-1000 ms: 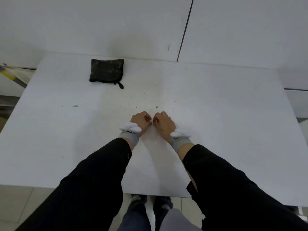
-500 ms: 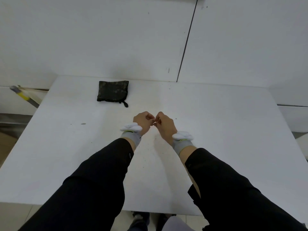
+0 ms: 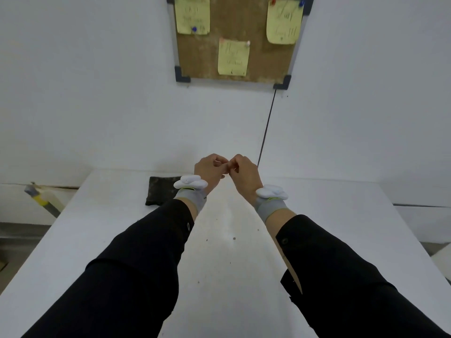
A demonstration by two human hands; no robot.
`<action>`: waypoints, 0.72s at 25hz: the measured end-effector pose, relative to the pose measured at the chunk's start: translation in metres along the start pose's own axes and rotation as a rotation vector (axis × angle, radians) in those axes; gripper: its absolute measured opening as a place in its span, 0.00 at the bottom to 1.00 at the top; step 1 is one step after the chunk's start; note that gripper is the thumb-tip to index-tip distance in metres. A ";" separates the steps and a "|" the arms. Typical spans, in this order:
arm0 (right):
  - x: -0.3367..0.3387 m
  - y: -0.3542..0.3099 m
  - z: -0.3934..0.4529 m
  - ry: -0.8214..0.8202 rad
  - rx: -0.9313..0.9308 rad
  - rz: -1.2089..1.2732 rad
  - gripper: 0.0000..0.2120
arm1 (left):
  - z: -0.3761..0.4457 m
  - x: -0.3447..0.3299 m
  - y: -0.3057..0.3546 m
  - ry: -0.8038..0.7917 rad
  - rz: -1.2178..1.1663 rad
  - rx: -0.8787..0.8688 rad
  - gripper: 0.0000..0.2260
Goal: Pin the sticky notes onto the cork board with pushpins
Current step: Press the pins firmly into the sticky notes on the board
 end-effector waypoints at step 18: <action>0.058 -0.060 0.160 0.340 0.101 0.307 0.06 | 0.085 0.032 0.161 0.193 -0.170 -0.333 0.05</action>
Point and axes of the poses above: each hand's wrist, its own z-axis towards the middle knuckle, its own x-axis out of the back of the hand, y = z × x, the point moved 1 cm from there along z, towards the middle knuckle, and after that the axes turned 11 degrees about x, right-handed, at the moved point
